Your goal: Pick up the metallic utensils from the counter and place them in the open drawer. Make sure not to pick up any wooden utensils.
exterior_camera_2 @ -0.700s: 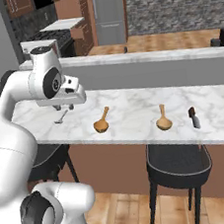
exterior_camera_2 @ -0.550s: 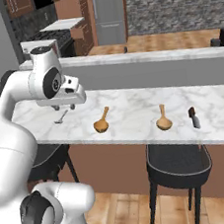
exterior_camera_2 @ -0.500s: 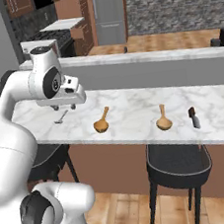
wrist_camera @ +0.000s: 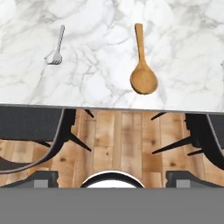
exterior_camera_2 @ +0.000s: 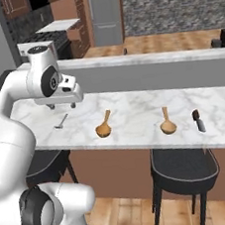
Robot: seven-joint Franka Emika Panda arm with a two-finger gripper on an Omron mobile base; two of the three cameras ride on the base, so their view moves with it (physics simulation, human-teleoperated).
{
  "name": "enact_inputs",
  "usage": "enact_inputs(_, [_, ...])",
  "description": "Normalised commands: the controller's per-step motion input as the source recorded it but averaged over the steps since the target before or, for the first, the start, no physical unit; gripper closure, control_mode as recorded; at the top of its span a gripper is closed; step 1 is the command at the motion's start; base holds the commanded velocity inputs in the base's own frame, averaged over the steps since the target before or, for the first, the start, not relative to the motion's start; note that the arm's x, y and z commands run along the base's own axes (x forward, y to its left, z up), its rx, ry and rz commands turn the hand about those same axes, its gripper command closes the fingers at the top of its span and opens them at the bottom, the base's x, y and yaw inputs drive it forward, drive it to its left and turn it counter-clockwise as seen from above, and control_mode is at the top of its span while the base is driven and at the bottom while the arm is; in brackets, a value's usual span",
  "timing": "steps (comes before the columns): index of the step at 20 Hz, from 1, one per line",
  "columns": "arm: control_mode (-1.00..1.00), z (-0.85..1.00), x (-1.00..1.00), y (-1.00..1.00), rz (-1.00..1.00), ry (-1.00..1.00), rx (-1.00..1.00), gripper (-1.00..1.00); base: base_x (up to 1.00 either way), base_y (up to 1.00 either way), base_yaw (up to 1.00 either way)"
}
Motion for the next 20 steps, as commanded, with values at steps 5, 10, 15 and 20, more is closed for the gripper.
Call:
enact_inputs(5, [1.00,0.00,0.00,0.00,0.00,0.00,0.00,-1.00,0.44,0.38,-0.05])
enact_inputs(10, [1.00,0.00,0.00,0.00,0.00,0.00,0.00,-1.00,0.31,0.42,-0.04])
enact_inputs(15, [1.00,0.00,0.00,0.00,0.00,0.00,0.00,-1.00,0.25,0.42,-0.01])
enact_inputs(20, [1.00,0.00,0.00,0.00,0.00,0.00,0.00,-1.00,0.11,0.43,0.00])
